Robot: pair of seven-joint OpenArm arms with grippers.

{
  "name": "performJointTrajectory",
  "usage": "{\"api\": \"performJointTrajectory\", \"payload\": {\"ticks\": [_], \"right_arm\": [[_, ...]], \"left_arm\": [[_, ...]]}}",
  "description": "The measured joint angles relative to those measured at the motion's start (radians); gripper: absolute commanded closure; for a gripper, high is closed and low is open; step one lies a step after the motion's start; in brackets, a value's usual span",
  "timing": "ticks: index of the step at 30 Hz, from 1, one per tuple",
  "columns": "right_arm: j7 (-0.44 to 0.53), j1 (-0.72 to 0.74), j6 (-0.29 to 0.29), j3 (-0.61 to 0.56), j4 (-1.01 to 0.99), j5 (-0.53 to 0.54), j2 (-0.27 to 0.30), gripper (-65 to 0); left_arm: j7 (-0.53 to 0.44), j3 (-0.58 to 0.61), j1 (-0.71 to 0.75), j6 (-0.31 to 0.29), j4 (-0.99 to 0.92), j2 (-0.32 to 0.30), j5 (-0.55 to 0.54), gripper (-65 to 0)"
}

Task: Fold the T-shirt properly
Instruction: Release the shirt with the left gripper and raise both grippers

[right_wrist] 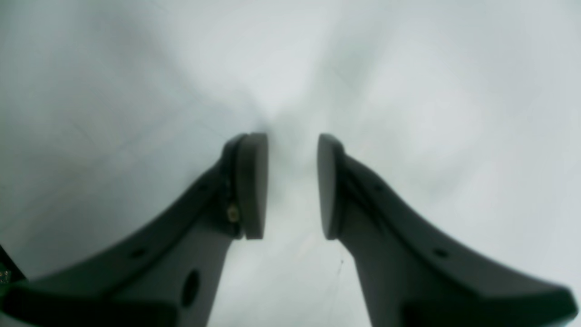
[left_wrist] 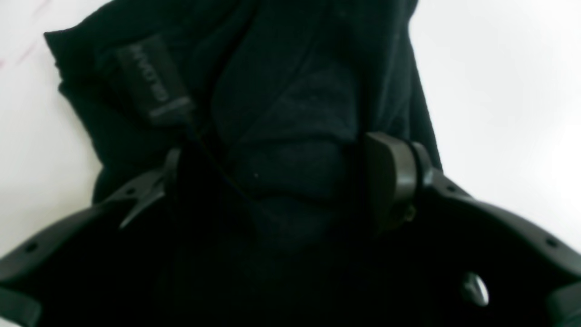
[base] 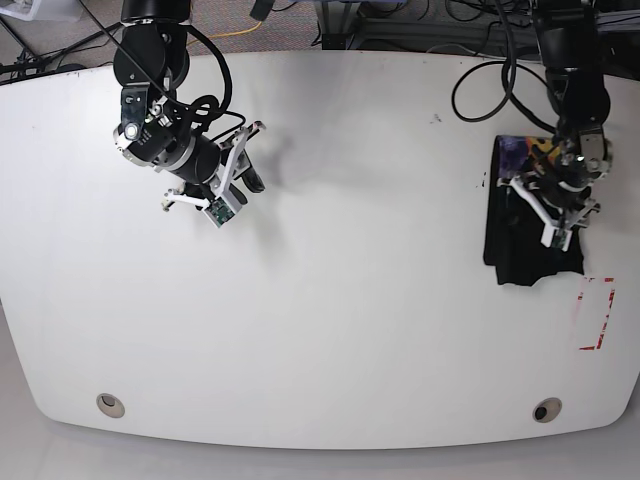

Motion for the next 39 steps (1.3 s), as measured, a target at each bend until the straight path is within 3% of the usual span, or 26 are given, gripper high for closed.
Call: {"api": "performJointTrajectory", "payload": {"ticks": [6, 14, 21, 31, 36, 39], "right_arm": [[0.001, 0.0, 0.0, -0.003, 0.0, -0.002, -0.001, -17.3], [0.001, -0.002, 0.0, -0.003, 0.001, 0.001, -0.001, -17.3], [0.001, -0.002, 0.0, -0.003, 0.001, 0.001, -0.001, -17.3], [0.037, -0.002, 0.0, -0.001, 0.001, -0.011, 0.0, -17.3], [0.19, -0.023, -0.003, 0.014, -0.011, -0.003, 0.025, -17.3], [0.262, -0.034, -0.009, 0.056, -0.051, -0.016, 0.032, -17.3]], "left_arm": [[-0.005, -0.135, -0.007, -0.116, -0.097, -0.066, -0.005, -44.0], [-0.051, -0.2, -0.002, -0.174, -0.247, -0.203, 0.0, -44.0], [-0.032, -0.201, -0.007, -0.239, -0.277, -0.27, 0.03, -44.0], [-0.006, -0.236, -0.012, -0.253, 0.001, -0.255, 0.05, -43.9], [0.028, -0.239, 0.031, -0.256, 0.193, -0.167, 0.064, -43.9], [0.02, -0.235, 0.066, -0.248, 0.319, -0.079, 0.059, -43.9]]}}
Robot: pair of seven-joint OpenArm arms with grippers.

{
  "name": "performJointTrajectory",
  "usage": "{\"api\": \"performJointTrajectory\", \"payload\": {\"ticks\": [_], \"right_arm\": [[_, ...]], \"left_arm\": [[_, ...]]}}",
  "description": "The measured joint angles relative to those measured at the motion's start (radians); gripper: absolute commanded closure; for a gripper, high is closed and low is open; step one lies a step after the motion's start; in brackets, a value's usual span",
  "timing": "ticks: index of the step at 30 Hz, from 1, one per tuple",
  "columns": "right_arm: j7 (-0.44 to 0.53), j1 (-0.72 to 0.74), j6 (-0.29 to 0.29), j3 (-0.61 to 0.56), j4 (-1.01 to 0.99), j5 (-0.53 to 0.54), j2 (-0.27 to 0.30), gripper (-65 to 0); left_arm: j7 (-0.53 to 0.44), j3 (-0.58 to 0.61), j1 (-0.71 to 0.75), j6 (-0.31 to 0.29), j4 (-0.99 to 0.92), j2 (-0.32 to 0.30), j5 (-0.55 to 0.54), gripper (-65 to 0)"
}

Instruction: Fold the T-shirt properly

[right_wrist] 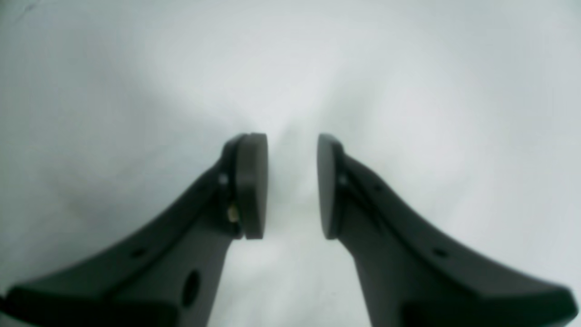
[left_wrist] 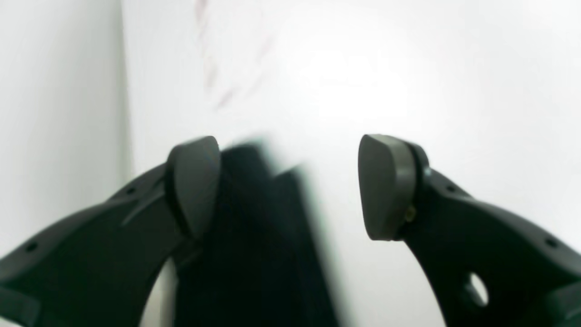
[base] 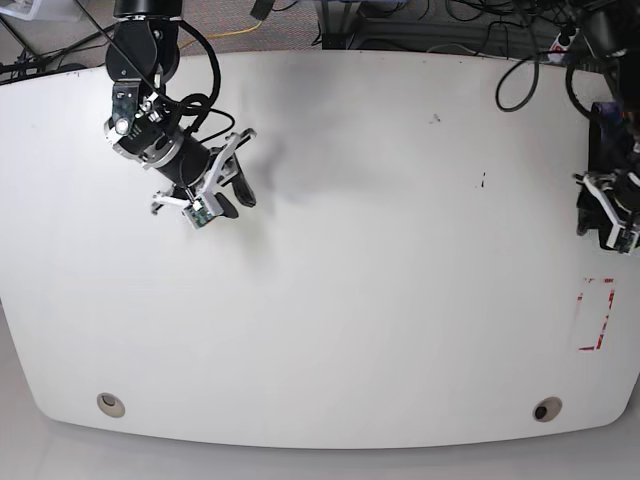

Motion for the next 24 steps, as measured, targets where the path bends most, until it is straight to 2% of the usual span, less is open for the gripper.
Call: {"api": "performJointTrajectory", "payload": {"ticks": [3, 8, 11, 13, 16, 19, 22, 24], "right_arm": [[0.079, -0.003, -0.001, 0.045, -0.052, -0.007, 0.012, -17.3], [0.287, -0.03, 0.002, 0.102, -0.149, -0.002, 0.032, -17.3], [0.4, -0.058, 0.001, 0.105, -0.207, -0.002, 0.061, -17.3], [0.473, -0.08, -0.022, 0.106, -0.251, -0.006, 0.079, -17.3], [0.579, -0.121, -0.076, 0.122, -0.292, -0.003, 0.083, -17.3], [0.669, -0.174, -0.128, 0.141, -0.322, 0.002, 0.084, -17.3], [0.737, -0.236, -0.143, 0.151, -0.333, 0.001, 0.083, -17.3], [0.772, -0.285, -0.148, 0.159, -0.333, 0.002, 0.08, -17.3]], "left_arm": [[0.0, 0.038, 0.032, 0.063, 0.107, 0.078, -0.004, -43.9], [-0.012, 0.129, 0.094, 0.207, 0.241, 0.195, -0.003, -43.9], [-0.089, 0.17, 0.136, 0.278, 0.251, 0.261, 0.0, -43.9], [-0.185, 0.208, 0.169, 0.328, 0.221, 0.301, 0.0, -43.9], [-0.327, 0.274, 0.238, 0.423, 0.18, 0.32, 0.0, -43.9], [-0.403, 0.34, 0.32, 0.494, 0.158, 0.32, 0.003, -43.9], [-0.479, 0.386, 0.407, 0.55, 0.159, 0.32, -0.001, -43.9], [-0.488, 0.41, 0.468, 0.569, 0.163, 0.319, -0.003, -43.9]]}}
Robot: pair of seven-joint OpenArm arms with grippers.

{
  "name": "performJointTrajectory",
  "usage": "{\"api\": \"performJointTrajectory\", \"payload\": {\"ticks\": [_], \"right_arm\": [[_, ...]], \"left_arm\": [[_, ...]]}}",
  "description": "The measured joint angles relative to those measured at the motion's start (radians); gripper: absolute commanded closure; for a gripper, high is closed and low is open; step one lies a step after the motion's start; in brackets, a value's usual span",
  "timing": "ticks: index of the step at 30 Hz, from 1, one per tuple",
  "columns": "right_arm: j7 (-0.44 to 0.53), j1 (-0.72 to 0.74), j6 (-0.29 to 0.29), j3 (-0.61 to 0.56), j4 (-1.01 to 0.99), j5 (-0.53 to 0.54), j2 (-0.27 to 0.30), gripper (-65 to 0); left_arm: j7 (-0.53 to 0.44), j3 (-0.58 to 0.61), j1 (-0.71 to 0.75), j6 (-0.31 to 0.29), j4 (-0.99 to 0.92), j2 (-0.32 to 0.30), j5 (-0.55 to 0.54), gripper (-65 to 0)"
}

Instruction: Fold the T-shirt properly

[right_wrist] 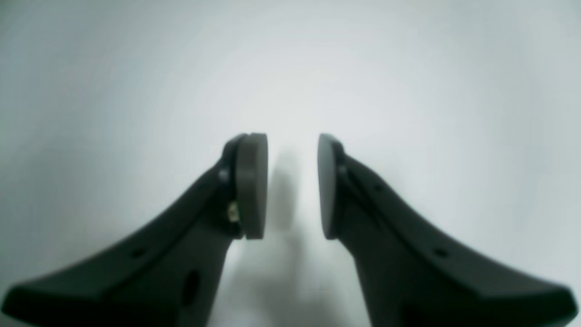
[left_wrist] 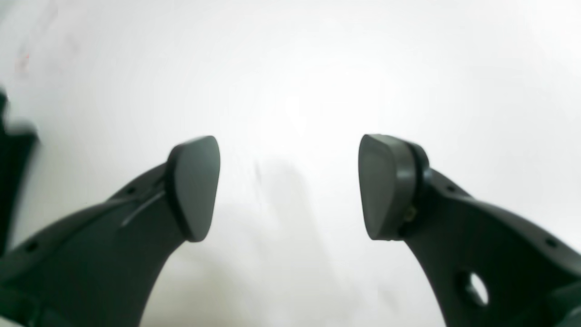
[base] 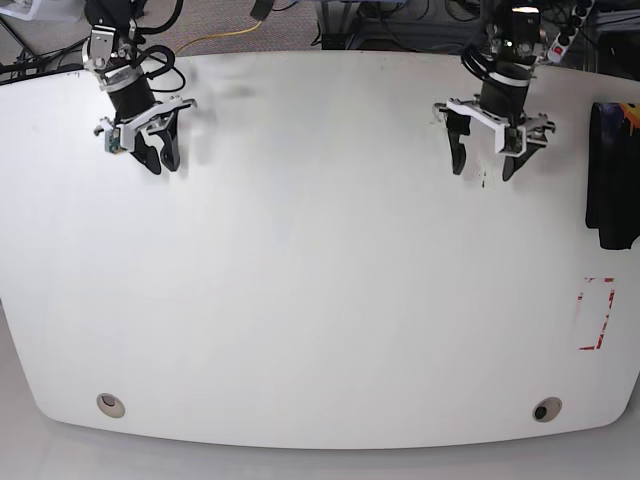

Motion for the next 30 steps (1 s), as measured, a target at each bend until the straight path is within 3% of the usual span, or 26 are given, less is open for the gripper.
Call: {"api": "performJointTrajectory", "payload": {"ticks": [5, 9, 15, 24, 30], "right_arm": [[0.027, -0.132, -0.007, 0.034, 0.012, 0.005, -0.01, -17.3], [0.133, -0.249, -0.029, 0.084, 0.018, 0.012, -0.047, -17.3], [0.175, -0.439, 0.002, 0.082, 0.027, 0.007, -0.094, -17.3], [0.255, -0.63, -0.006, 0.042, 0.022, 0.013, -0.153, -17.3], [0.25, -0.591, -0.008, -0.085, -0.139, 0.007, -0.155, -17.3]], "left_arm": [[-0.021, 0.029, 0.191, 0.019, 0.07, -0.002, -0.002, -43.9], [-0.007, 0.029, 0.357, 0.017, 0.138, 0.0, 0.0, -43.9], [-0.017, 0.044, 0.549, 0.023, 0.173, -0.003, -0.003, -43.9], [-0.015, 0.07, 0.618, 0.019, 0.024, -0.011, -0.003, -44.4], [-0.012, 0.08, 0.489, 0.011, -0.231, -0.008, -0.003, -44.3]]}}
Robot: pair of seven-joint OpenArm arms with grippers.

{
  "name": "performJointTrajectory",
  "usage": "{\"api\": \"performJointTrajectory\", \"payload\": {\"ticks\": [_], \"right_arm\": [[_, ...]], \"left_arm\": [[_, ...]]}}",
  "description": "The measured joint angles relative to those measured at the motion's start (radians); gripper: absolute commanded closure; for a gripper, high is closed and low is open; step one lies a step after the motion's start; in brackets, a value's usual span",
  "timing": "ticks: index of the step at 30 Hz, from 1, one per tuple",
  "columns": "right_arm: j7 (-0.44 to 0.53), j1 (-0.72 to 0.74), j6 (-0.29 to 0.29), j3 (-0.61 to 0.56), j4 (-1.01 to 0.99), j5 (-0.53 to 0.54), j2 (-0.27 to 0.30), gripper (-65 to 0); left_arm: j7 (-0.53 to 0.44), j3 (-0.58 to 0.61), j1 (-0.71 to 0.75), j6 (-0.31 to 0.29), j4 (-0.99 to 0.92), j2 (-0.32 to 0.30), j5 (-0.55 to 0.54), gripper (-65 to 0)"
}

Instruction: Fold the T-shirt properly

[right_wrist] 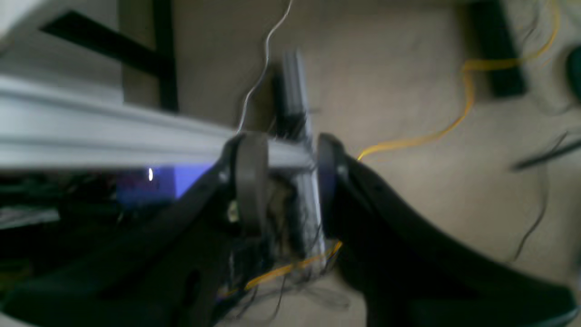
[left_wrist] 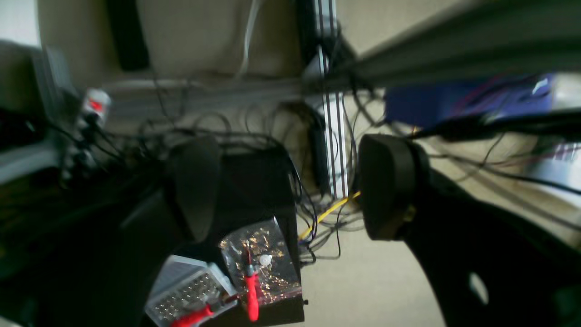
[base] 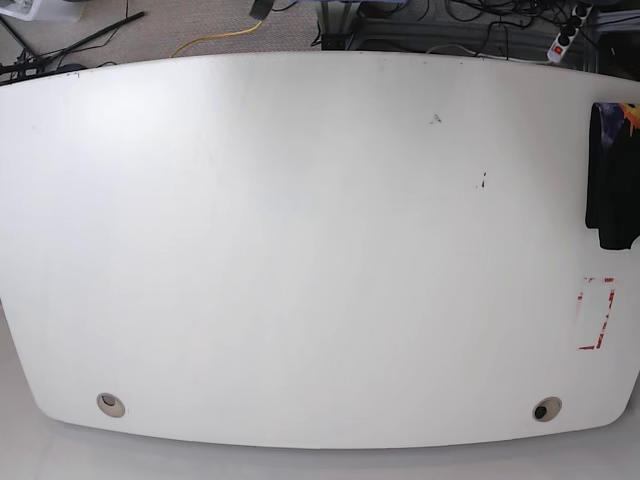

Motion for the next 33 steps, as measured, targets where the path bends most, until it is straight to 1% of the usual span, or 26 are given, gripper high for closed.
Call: {"api": "performJointTrajectory", "payload": {"ticks": [1, 2, 5, 6, 7, 10, 14, 15, 16, 18, 24, 28, 29, 30, 33], "right_arm": [[-0.01, 0.024, -0.008, -0.016, -0.042, -0.004, -0.003, -17.3], [0.001, 0.05, -0.011, -0.031, -0.093, 0.003, -0.001, -17.3], [-0.003, 0.133, -0.018, -0.066, -0.229, -0.003, 0.0, -17.3], [0.011, 0.168, -0.008, -0.078, -0.284, 0.006, 0.0, -17.3], [0.002, 0.201, -0.007, -0.085, -0.332, 0.0, -0.001, -17.3], [0.011, 0.291, -0.01, -0.102, -0.468, 0.005, 0.0, -17.3], [0.006, 0.417, -0.019, -0.163, -0.647, 0.003, 0.018, -17.3], [0.007, 0.445, -0.041, -0.177, -0.683, -0.003, 0.023, -17.3], [0.012, 0.469, -0.063, -0.196, -0.715, 0.003, 0.026, -17.3], [0.011, 0.514, -0.113, -0.233, -0.765, 0.007, 0.034, -17.3], [0.008, 0.629, -0.182, -0.329, -0.87, 0.008, 0.045, -17.8], [-0.027, 0.723, -0.245, -0.376, -0.977, 0.006, 0.051, -17.8], [-0.041, 0.746, -0.249, -0.376, -1.007, 0.01, 0.053, -17.8], [-0.047, 0.759, -0.257, -0.376, -1.017, 0.008, 0.054, -17.8], [-0.055, 0.805, -0.257, -0.376, -1.057, 0.009, 0.058, -17.9]], "left_arm": [[-0.007, 0.0, -0.036, 0.007, -0.048, 0.001, 0.002, -44.3], [-0.027, -0.001, -0.073, 0.002, -0.103, 0.0, -0.002, -44.3], [-0.013, -0.002, -0.165, 0.005, -0.245, -0.002, 0.002, -44.2], [-0.036, -0.002, -0.198, 0.002, -0.296, -0.002, -0.002, -44.2], [-0.017, -0.002, -0.226, 0.002, -0.346, -0.002, 0.001, -44.2], [-0.023, -0.001, -0.298, 0.001, -0.475, -0.001, 0.0, -44.2], [-0.015, -0.001, -0.431, 0.0, -0.678, 0.0, 0.002, -44.2], [-0.013, -0.001, -0.467, 0.004, -0.727, 0.001, 0.003, -44.0], [-0.034, -0.001, -0.5, 0.001, -0.778, 0.0, -0.002, -44.0], [-0.031, -0.002, -0.564, 0.003, -0.877, 0.0, 0.0, -44.0], [-0.029, -0.002, -0.69, 0.002, -1.069, 0.002, 0.0, -44.0], [-0.034, -0.002, -0.777, 0.006, -1.186, 0.002, -0.001, -44.0], [-0.027, -0.002, -0.806, 0.01, -1.229, 0.002, -0.001, -44.0], [-0.018, -0.002, -0.823, 0.029, -1.25, 0.004, 0.002, -44.0], [-0.041, 0.008, -0.874, 0.074, -1.319, 0.009, -0.004, -44.0]]}}
